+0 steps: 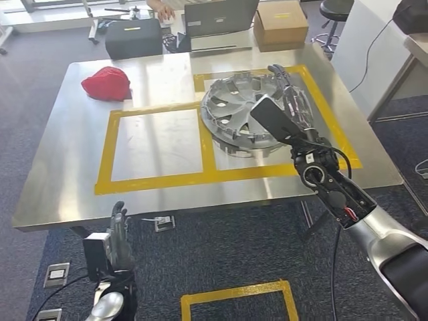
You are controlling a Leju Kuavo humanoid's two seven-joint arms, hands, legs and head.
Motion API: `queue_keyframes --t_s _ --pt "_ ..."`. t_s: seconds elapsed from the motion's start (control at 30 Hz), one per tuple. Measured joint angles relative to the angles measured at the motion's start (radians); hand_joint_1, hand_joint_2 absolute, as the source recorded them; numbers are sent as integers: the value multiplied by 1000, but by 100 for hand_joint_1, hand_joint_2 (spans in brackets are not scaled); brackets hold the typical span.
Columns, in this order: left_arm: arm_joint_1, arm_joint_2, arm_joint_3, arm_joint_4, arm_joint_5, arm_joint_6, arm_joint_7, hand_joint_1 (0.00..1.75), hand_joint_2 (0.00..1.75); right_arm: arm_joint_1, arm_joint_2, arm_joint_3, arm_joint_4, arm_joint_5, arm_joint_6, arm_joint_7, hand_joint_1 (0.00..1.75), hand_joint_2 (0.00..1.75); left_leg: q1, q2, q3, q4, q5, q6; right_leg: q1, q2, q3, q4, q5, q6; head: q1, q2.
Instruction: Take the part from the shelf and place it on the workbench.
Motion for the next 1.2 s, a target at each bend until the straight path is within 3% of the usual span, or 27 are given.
queue_keyframes --t_s 0.07,0.1,0.13,0.17,0.27,0.3,0.4,0.47,0.57,0.6,0.63,0.67,0.7,0.77,0.83,0.9,0.97,1.0,1.07,1.1,1.13,1.17,1.2 --pt "0 1 0 0 0 0 4 0 0 -1 0 0 0 0 1 0 0 0 3 0 -53 142 -82 -10 2 -1 -17 0 12 -8 -15 0" --pt "1 1 0 0 0 0 5 0 0 -1 1 0 0 0 1 0 0 0 5 0 -69 194 -104 -12 3 -1 -26 0 18 -8 -19 0" --pt "1 2 0 0 0 -1 6 0 0 0 1 0 0 1 1 0 0 0 5 0 -67 211 -106 -12 4 -1 -34 0 23 -8 -23 0" --pt "1 3 0 0 0 -2 6 0 0 0 1 0 0 1 1 0 0 0 5 0 -44 185 -90 -10 5 -1 -40 1 28 -7 -25 0" --pt "-2 5 0 0 0 -5 6 0 0 -1 1 0 0 2 1 -2 0 0 1 -1 87 -23 -19 8 8 0 -51 1 41 1 -28 0" --pt "-3 5 0 0 0 -6 6 0 0 -1 1 0 0 2 1 -3 0 0 -2 -2 113 -69 -8 15 8 0 -53 0 45 6 -26 0" --pt "-6 6 0 0 1 -7 6 0 0 -1 2 0 0 2 3 -7 0 0 -6 -2 121 -103 6 30 7 0 -57 -4 58 23 -24 0" --pt "-7 5 0 0 3 -7 5 0 0 -2 2 -1 1 2 4 -10 0 0 -1 1 117 -116 21 43 7 0 -72 21 31 33 -21 0" --pt "-7 5 0 0 4 -7 4 0 0 -3 2 -1 5 3 5 -12 0 0 0 4 100 -122 40 55 6 0 -131 198 -88 41 -3 0" --pt "-6 5 0 0 4 -7 4 0 0 -2 2 -1 7 3 5 -12 0 0 0 4 92 -121 44 55 5 0 -146 257 -115 44 1 0" --pt "-6 5 0 0 4 -7 4 0 0 -1 2 -1 9 2 5 -12 0 0 0 4 84 -118 49 54 5 0 -147 284 -123 47 4 0" --pt "-6 5 0 0 4 -7 4 0 0 0 2 -1 11 2 5 -12 0 0 0 4 75 -115 53 53 4 0 -128 271 -111 48 8 0" --pt "-6 5 0 0 4 -7 4 0 0 -1 2 -1 12 2 5 -12 0 0 1 4 67 -110 56 50 3 -1 -91 221 -84 49 12 0" --pt "-6 5 0 0 5 -7 4 0 0 -3 2 -1 13 3 5 -13 0 0 0 3 52 -98 61 44 2 -1 -3 77 -43 47 21 0" --pt "-6 5 0 0 4 -7 4 0 0 -4 3 -1 14 3 5 -13 0 0 -2 3 42 -91 69 33 6 2 33 4 -32 39 24 0" --pt "-6 5 0 0 4 -7 3 0 0 -4 3 -1 15 3 5 -13 0 0 -4 2 36 -91 81 21 8 4 27 3 -23 25 20 0" --pt "-6 6 0 0 5 -7 3 0 0 -5 4 0 16 3 6 -13 0 0 -3 1 20 -68 58 9 4 1 15 0 -9 10 13 0" --pt "-6 6 0 0 5 -7 3 0 0 -5 4 0 16 3 6 -13 0 0 -2 1 3 -30 24 3 2 -1 7 -2 0 2 6 0" --pt "-6 7 0 0 5 -7 3 0 0 -6 4 0 16 3 7 -13 0 0 1 1 -44 102 -68 -6 3 -3 -15 -2 16 -7 -7 0" --pt "-5 7 0 0 5 -7 3 0 0 -6 4 0 16 3 8 -13 0 0 2 1 -64 167 -99 -8 4 -3 -27 -1 24 -8 -13 0" --pt "-5 7 0 0 5 -7 2 0 0 -6 5 0 16 2 8 -13 0 0 3 1 -71 209 -111 -9 5 -3 -38 -1 32 -8 -17 0" --pt "-5 7 0 0 5 -7 2 0 0 -6 5 0 16 2 9 -13 0 0 4 1 -60 212 -102 -7 6 -3 -48 -1 40 -8 -21 0" --pt "-5 7 0 0 5 -7 2 0 0 -6 5 0 16 2 9 -13 0 0 4 1 -29 177 -77 -4 7 -3 -58 -1 48 -7 -23 0"
